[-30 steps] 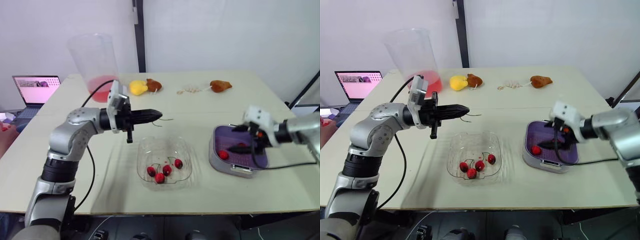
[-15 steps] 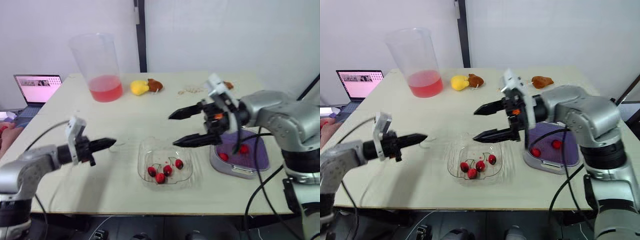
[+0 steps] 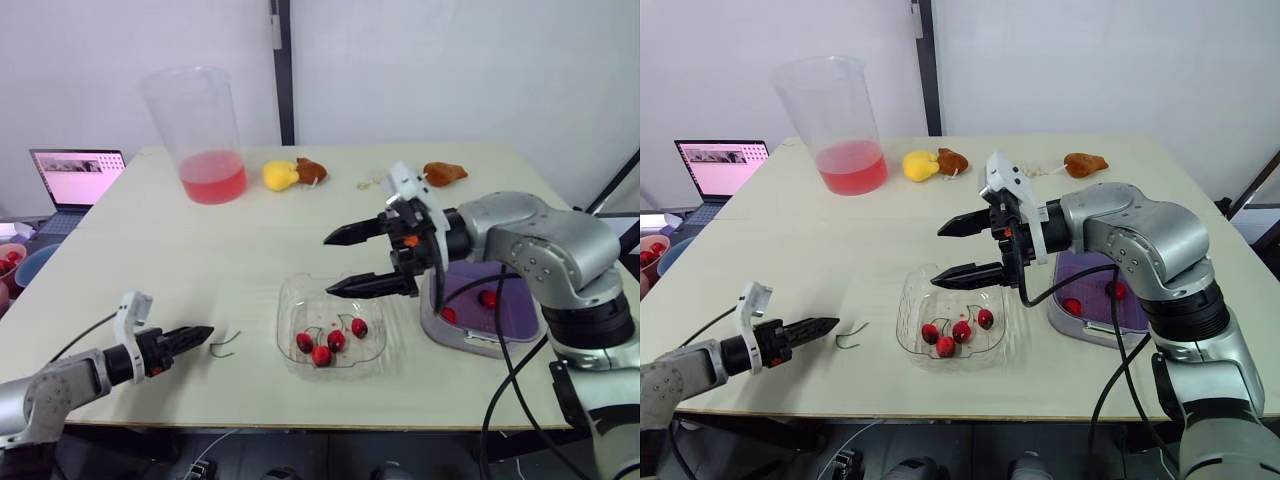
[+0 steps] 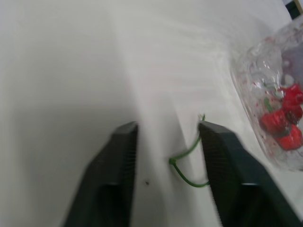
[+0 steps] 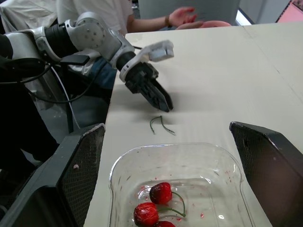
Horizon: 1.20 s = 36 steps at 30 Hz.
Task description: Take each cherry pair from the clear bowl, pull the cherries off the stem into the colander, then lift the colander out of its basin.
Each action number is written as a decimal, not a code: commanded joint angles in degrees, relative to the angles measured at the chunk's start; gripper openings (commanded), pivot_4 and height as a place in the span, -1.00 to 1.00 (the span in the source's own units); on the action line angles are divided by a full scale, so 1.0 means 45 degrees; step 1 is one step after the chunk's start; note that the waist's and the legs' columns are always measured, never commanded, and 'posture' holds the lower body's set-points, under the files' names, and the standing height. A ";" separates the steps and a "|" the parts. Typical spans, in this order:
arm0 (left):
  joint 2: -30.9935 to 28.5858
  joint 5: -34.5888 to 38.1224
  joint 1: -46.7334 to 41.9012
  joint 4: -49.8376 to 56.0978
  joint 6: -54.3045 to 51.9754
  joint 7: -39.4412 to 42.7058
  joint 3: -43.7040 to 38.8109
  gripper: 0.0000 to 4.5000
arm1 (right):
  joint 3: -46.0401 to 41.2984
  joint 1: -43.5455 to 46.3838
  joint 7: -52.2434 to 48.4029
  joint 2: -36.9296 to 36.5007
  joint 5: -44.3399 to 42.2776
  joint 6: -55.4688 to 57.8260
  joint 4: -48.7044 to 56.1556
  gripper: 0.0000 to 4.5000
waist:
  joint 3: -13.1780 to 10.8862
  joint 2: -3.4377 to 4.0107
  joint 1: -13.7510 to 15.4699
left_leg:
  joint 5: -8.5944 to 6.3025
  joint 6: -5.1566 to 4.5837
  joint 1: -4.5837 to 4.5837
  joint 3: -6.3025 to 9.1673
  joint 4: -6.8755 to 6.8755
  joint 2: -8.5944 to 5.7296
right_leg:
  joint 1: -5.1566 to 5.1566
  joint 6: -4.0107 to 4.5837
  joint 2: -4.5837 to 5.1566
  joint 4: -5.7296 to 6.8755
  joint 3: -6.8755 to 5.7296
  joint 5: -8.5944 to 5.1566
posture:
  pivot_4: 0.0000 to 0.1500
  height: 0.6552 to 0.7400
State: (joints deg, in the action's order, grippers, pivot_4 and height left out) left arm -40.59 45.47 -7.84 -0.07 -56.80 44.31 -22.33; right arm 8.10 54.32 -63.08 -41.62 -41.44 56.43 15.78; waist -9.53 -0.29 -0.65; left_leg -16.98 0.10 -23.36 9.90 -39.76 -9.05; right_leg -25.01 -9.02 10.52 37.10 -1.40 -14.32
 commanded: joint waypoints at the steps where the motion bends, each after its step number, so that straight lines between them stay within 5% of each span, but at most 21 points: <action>1: -0.0876 -0.0300 -0.0671 -0.0497 0.0768 0.0172 -0.0798 0.98 | -0.0446 -0.0080 0.0079 -0.0283 -0.0166 0.0066 0.0492 1.00 | 0.0000 0.0000 -0.0005 | 0.0000 0.0000 0.0000 0.0000 0.0001 0.0000 | -0.0001 0.0000 -0.0001 0.0001 0.0000 0.0000 | 1.00 1.00; 5: -0.1246 0.0387 -0.1300 -0.0018 0.1126 0.0582 -0.1448 0.99 | -0.0289 -0.0186 0.0026 -0.0704 0.0073 0.0014 0.0730 1.00 | 0.0000 0.0000 -0.0002 | 0.0000 0.0000 -0.0001 -0.0002 0.0005 0.0000 | -0.0007 0.0000 0.0001 0.0000 0.0000 0.0000 | 1.00 1.00; 10: -0.1186 0.2549 -0.1910 0.3272 0.0624 0.1999 -0.0734 0.99 | 0.1390 0.0386 0.0588 -0.0984 0.1893 -0.0610 0.1767 1.00 | 0.0000 0.0000 -0.0016 | -0.0002 -0.0002 -0.0003 -0.0003 0.0004 -0.0003 | -0.0002 0.0000 0.0008 -0.0005 0.0000 0.0000 | 1.00 1.00; 21: -0.2470 0.0204 -0.3652 0.4218 0.4098 0.5013 0.1881 0.99 | 0.4110 0.2682 0.2599 0.0467 0.2178 0.5912 0.1429 1.00 | 0.0000 0.0002 -0.0058 | 0.0000 0.0002 -0.0002 -0.0023 0.0031 0.0006 | -0.0026 0.0001 0.0007 -0.0005 0.0010 -0.0001 | 1.00 1.00; 28: -0.2916 -0.1513 -0.2973 0.3551 0.5595 0.5808 0.2775 0.99 | 0.7080 0.2628 0.3483 0.0391 0.3361 0.5739 0.1457 1.00 | -0.0003 0.0006 -0.0047 | 0.0000 0.0001 -0.0002 -0.0023 0.0037 0.0001 | -0.0033 0.0001 0.0006 -0.0006 0.0012 -0.0001 | 1.00 1.00; 36: -0.2799 -0.1555 -0.2764 0.3631 0.5687 0.5865 0.2669 0.99 | 0.8465 0.3097 0.4519 0.0684 0.3819 0.6652 0.1501 1.00 | -0.0002 0.0005 -0.0064 | 0.0001 0.0003 -0.0003 -0.0025 0.0049 0.0002 | -0.0046 0.0001 0.0003 -0.0002 0.0013 -0.0001 | 1.00 1.00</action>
State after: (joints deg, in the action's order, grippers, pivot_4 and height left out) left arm -52.79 38.18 -20.19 14.94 -32.12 70.62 -9.52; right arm 46.22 66.25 -43.50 -38.40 -25.08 85.99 21.38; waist -9.54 -0.26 -0.93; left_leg -16.97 0.11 -23.38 9.79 -39.54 -9.04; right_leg -25.22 -9.02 10.53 37.09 -1.34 -14.33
